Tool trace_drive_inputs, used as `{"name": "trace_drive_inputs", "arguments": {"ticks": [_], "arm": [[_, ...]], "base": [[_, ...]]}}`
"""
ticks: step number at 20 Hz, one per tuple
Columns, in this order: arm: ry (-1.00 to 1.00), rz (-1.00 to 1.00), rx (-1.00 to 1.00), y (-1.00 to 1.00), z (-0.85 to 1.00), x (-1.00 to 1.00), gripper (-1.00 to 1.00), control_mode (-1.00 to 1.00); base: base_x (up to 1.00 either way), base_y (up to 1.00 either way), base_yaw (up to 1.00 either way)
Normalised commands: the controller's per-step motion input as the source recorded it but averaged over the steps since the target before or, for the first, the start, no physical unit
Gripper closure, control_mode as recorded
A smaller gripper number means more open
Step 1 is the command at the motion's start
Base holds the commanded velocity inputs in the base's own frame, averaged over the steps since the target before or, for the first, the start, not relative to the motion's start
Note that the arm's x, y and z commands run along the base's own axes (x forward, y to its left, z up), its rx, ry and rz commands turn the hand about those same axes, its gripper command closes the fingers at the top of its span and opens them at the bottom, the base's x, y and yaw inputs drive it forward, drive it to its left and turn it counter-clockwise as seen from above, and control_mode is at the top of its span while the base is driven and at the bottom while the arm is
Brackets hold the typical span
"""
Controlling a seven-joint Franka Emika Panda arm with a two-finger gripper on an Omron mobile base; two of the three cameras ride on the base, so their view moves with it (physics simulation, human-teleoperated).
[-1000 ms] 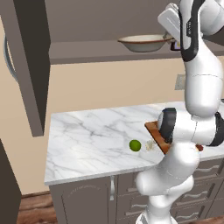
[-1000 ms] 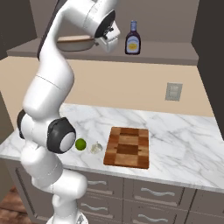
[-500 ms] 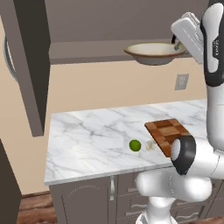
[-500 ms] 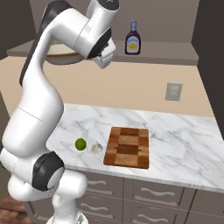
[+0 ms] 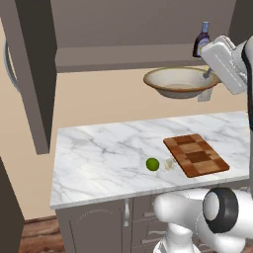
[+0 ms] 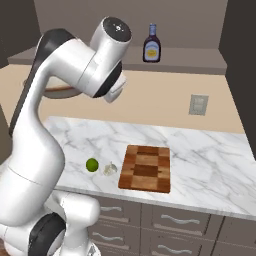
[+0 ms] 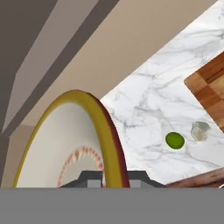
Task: Open the cabinet. Place the bowl and condiment on the counter. Then place the lime and garlic on the cutting board.
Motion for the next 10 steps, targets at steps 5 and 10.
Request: {"name": "trace_drive_inputs", "arguments": {"ticks": [5, 10], "arm": [[0.0, 0.04, 0.0, 0.34, -0.6, -0.1, 1.0, -1.0], [0.01, 0.0, 0.0, 0.44, -0.34, 0.01, 1.0, -1.0]], "base": [[0.0, 0.0, 0.0], [0.0, 0.0, 0.0]]}}
